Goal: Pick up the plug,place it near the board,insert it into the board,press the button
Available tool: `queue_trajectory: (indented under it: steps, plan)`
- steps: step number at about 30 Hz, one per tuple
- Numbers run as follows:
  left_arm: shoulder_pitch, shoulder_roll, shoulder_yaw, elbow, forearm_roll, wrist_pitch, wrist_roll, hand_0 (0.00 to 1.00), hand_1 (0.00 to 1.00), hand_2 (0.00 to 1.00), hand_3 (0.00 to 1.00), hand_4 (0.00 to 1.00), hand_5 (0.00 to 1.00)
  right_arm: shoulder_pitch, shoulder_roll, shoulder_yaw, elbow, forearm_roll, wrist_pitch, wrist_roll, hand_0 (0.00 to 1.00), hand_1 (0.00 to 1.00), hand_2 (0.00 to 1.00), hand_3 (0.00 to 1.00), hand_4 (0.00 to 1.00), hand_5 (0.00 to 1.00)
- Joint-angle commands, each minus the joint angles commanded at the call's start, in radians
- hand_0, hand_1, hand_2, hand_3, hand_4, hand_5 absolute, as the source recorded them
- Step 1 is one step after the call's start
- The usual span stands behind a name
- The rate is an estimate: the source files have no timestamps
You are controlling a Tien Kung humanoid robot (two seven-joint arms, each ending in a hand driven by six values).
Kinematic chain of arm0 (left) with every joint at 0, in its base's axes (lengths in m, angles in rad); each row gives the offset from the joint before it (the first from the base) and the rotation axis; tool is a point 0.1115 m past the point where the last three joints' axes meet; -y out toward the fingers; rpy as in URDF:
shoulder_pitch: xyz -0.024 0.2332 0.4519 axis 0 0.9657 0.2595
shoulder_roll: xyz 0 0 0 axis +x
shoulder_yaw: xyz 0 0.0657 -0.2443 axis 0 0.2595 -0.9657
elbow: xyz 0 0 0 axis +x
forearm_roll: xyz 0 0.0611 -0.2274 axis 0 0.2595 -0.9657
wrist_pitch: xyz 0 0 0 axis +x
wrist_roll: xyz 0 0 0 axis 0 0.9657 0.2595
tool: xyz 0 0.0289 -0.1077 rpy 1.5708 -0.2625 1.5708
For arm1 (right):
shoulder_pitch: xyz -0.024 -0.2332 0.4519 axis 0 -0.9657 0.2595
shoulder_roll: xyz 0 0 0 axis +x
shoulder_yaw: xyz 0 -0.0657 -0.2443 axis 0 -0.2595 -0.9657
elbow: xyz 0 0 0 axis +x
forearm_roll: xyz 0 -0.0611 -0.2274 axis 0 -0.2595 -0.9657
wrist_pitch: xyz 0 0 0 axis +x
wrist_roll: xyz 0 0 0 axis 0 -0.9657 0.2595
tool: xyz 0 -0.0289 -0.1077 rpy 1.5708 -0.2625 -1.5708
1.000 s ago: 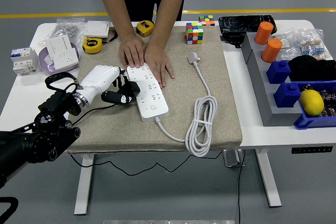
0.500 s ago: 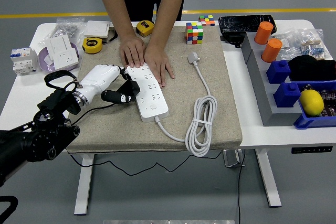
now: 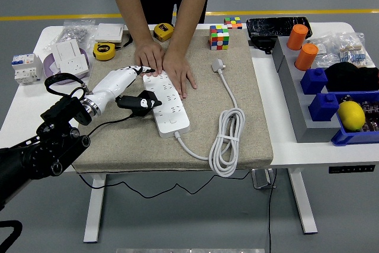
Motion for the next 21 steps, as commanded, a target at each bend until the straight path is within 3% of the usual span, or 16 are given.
queue_trajectory:
  steps: [4,9,10,15,18,21]
  plan:
    - [0.063,-0.016,-0.131,-0.123,-0.087,0.022,0.005,0.939,0.998,0.978,0.954,0.998,0.998,0.001,0.001,-0.001,0.000,0.007,-0.001,0.002,0.948,0.797,0.746,0.780,0.998,0.729]
    - [0.144,-0.032,-0.237,-0.269,-0.164,0.023,0.094,0.939,0.998,0.978,0.954,0.998,0.998,-0.004,0.003,0.006,0.000,0.003,-0.003,0.000,0.948,0.797,0.746,0.780,0.998,0.729]
    - [0.163,-0.028,-0.242,-0.303,-0.187,0.012,0.116,0.915,0.998,0.952,0.938,0.998,0.898,-0.005,0.004,0.006,0.000,0.004,-0.002,0.000,0.948,0.797,0.746,0.780,0.998,0.728]
    - [0.254,0.021,-0.211,-0.433,-0.309,-0.045,0.209,0.915,0.998,0.952,0.938,0.998,0.898,-0.006,0.006,0.006,0.000,0.008,-0.003,0.003,0.948,0.797,0.746,0.780,0.998,0.728]
    - [0.298,0.062,-0.181,-0.464,-0.331,-0.075,0.234,0.927,0.995,0.953,0.917,0.998,0.890,-0.006,0.005,0.008,0.000,0.009,-0.004,0.003,0.947,0.797,0.746,0.780,0.998,0.728]
    - [0.319,0.086,-0.159,-0.469,-0.327,-0.088,0.242,0.927,0.995,0.953,0.917,0.998,0.890,-0.007,0.004,0.011,0.000,0.006,-0.004,0.001,0.947,0.797,0.746,0.780,0.998,0.728]
